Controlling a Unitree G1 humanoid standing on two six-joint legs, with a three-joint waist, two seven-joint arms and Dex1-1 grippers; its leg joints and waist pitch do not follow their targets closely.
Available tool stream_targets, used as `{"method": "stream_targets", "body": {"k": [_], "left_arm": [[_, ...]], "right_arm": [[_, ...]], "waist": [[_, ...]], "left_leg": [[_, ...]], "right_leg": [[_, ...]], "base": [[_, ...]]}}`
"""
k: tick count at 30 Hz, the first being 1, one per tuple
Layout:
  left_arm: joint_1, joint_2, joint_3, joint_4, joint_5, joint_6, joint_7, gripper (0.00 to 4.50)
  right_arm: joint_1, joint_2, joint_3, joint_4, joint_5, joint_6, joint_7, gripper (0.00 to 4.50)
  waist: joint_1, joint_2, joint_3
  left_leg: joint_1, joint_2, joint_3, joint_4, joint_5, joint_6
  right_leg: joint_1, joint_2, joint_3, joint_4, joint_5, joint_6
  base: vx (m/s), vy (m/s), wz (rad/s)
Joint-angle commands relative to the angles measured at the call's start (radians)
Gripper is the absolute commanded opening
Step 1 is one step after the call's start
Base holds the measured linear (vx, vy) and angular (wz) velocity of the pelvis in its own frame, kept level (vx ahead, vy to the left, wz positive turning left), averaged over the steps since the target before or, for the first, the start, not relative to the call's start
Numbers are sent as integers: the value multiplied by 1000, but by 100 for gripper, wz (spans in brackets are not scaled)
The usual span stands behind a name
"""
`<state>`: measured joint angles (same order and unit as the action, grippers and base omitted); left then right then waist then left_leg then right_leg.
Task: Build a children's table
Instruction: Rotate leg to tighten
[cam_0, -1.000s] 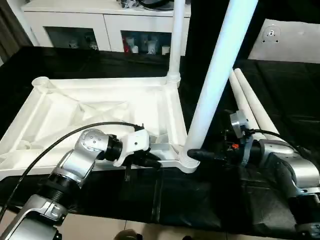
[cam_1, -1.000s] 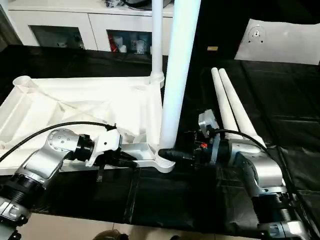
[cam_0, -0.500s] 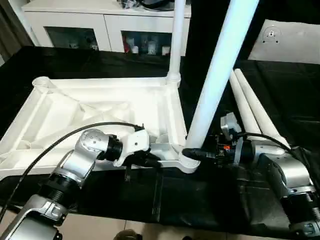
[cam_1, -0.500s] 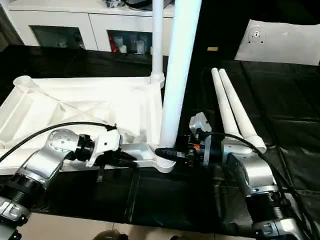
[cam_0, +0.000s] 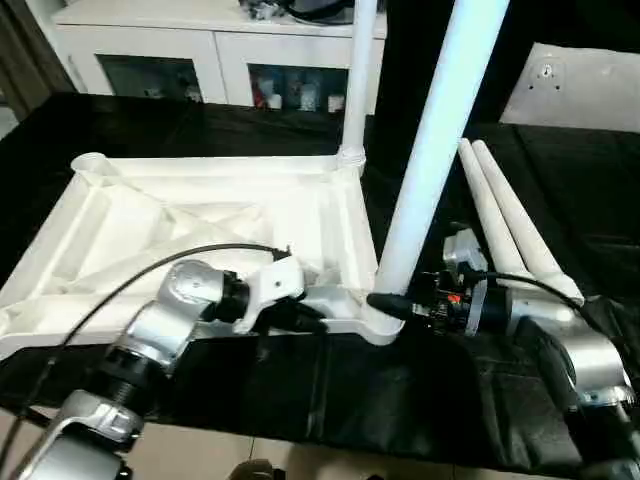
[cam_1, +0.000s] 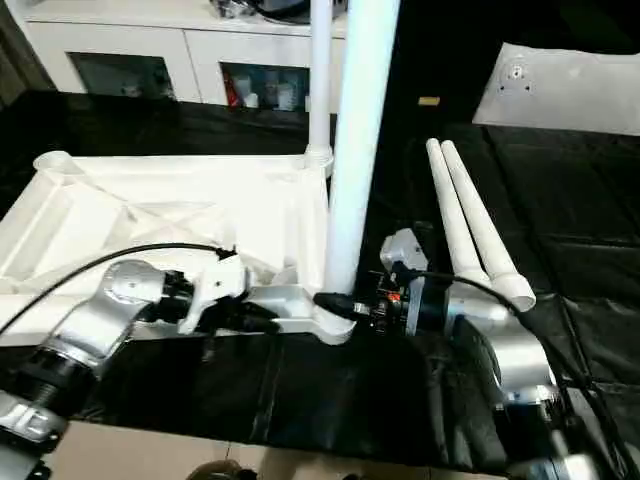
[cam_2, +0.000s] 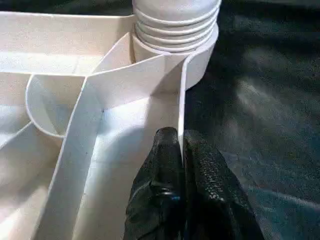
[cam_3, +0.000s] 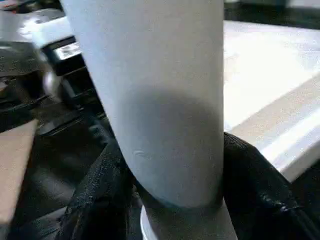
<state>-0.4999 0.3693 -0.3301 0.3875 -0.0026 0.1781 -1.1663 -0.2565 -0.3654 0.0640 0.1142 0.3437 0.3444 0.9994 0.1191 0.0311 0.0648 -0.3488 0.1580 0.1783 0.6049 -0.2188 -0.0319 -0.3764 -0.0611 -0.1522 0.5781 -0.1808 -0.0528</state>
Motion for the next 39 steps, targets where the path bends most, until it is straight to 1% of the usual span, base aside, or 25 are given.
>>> {"method": "stream_targets", "body": {"k": [1,2,3,4,5,8,9,10,11,12,13,14,15,16,17,21,22,28,32,33,35,36,37,38,39], "left_arm": [[-40,-104,55,-13,4,90,232,0],[-50,-140,68,-10,7,116,290,0],[-50,-140,68,-10,7,116,290,0],[-61,-181,82,-8,5,141,344,0],[-81,-247,107,1,0,178,431,0],[-107,-304,121,21,10,199,508,0],[-123,-326,127,40,16,197,549,0],[-134,-343,134,51,22,200,580,0],[-160,-372,146,75,34,201,635,0],[-160,-372,146,75,34,201,635,0],[-173,-374,145,85,40,189,635,0],[-175,-374,144,85,41,186,629,0],[-176,-373,143,85,41,185,625,0],[-175,-365,134,80,46,180,610,0],[-168,-352,121,69,44,167,574,0],[-153,-326,105,55,32,149,522,0],[-151,-319,100,59,30,139,507,0],[-144,-296,74,67,34,82,438,0],[-150,-297,78,92,36,63,454,0],[-156,-309,106,98,6,75,452,44],[-166,-317,131,95,-20,75,448,55],[-169,-315,131,89,-23,74,442,55],[-173,-315,134,87,-24,61,444,61],[-174,-314,135,86,-24,58,445,61],[-176,-315,138,87,-24,52,450,93]], "right_arm": [[42,105,63,-26,-60,38,-166,207],[42,149,54,-24,-75,49,-244,206],[42,149,54,-24,-75,49,-244,204],[36,199,40,-18,-86,62,-327,203],[21,262,29,-3,-100,82,-426,202],[-6,313,26,18,-128,84,-524,202],[-30,337,16,40,-131,95,-568,202],[-45,358,6,53,-136,105,-600,202],[-82,366,28,81,-198,104,-643,202],[-82,366,28,81,-198,104,-643,202],[-100,397,-24,95,-156,108,-666,202],[-103,405,-39,95,-146,107,-675,202],[-104,408,-46,94,-143,106,-681,255],[-103,403,-46,94,-153,102,-686,255],[-96,394,-46,93,-163,97,-687,268],[-77,378,-51,87,-167,86,-689,307],[-73,377,-56,87,-179,78,-695,313],[-50,362,-96,40,-189,41,-715,365],[-11,343,-107,-37,-182,24,-720,400],[8,325,-96,-73,-204,21,-723,411],[34,308,-87,-116,-188,64,-695,428],[40,309,-91,-126,-178,64,-688,437],[53,309,-96,-142,-186,57,-702,444],[55,309,-97,-145,-188,55,-705,444],[60,307,-98,-149,-194,52,-712,450]], "waist": [[-14,-5,-50],[-22,1,-48],[-29,-3,-45],[-37,-2,-42],[-46,4,-39],[-58,0,-43],[-61,5,-45],[-67,3,-46],[-70,6,-50],[-70,5,-50],[-67,6,-56],[-66,5,-60],[-63,6,-62],[-62,5,-66],[-61,7,-68],[-61,3,-79],[-64,5,-76],[-64,8,-70],[-58,8,-71],[-57,8,-73],[-53,5,-70],[-46,5,-73],[-44,9,-74],[-46,7,-73],[-47,5,-71]], "left_leg": [[17,97,-40,-78,-168,37],[20,95,-45,-80,-201,17],[18,95,-46,-83,-220,11],[24,91,-47,-82,-256,9],[28,84,-48,-79,-278,7],[24,81,-52,-80,-272,12],[20,78,-51,-80,-248,27],[15,81,-51,-83,-228,36],[13,80,-51,-80,-213,40],[11,80,-50,-80,-202,44],[11,81,-48,-78,-172,55],[6,84,-48,-77,-148,61],[-1,87,-49,-77,-103,77],[1,91,-47,-74,-70,89],[-4,94,-49,-74,-34,103],[-20,87,-48,-61,51,153],[-22,88,-47,-56,61,174],[-15,89,-43,-62,-11,147],[-13,94,-44,-64,-10,137],[-13,94,-43,-63,-7,134],[-14,87,-40,-62,-10,135],[-15,90,-40,-61,-14,138],[-15,93,-43,-61,-13,135],[-15,95,-42,-63,-19,134],[-14,95,-44,-65,-25,131]], "right_leg": [[36,-129,83,-103,-426,-72],[39,-131,78,-107,-465,-65],[41,-129,75,-111,-484,-57],[39,-128,72,-121,-522,-37],[37,-129,67,-129,-555,-28],[43,-127,62,-133,-546,-7],[47,-129,65,-132,-516,-7],[46,-126,69,-127,-480,-18],[47,-124,68,-122,-448,-29],[47,-124,71,-122,-434,-32],[47,-127,78,-114,-385,-45],[50,-130,81,-107,-349,-57],[52,-128,83,-95,-282,-78],[49,-128,86,-86,-221,-100],[55,-128,88,-70,-150,-126],[60,-132,89,-48,-16,-148],[53,-130,87,-46,1,-155],[46,-124,86,-66,-137,-123],[45,-127,90,-60,-110,-128],[47,-126,90,-59,-105,-128],[48,-126,89,-64,-116,-124],[51,-132,90,-64,-119,-128],[48,-129,88,-62,-124,-129],[45,-127,89,-64,-129,-123],[46,-126,88,-65,-142,-116]], "base": [[0,0,0],[0,0,0],[0,0,0],[0,0,0],[0,0,0],[0,0,0],[0,0,0],[0,0,0],[0,0,0],[0,0,0],[0,0,0],[0,0,0],[51,-13,3],[51,-13,3],[56,-17,2],[0,0,0],[0,0,0],[0,0,0],[0,0,0],[0,0,0],[0,0,0],[0,0,0],[0,0,0],[0,0,0],[0,0,0]]}}
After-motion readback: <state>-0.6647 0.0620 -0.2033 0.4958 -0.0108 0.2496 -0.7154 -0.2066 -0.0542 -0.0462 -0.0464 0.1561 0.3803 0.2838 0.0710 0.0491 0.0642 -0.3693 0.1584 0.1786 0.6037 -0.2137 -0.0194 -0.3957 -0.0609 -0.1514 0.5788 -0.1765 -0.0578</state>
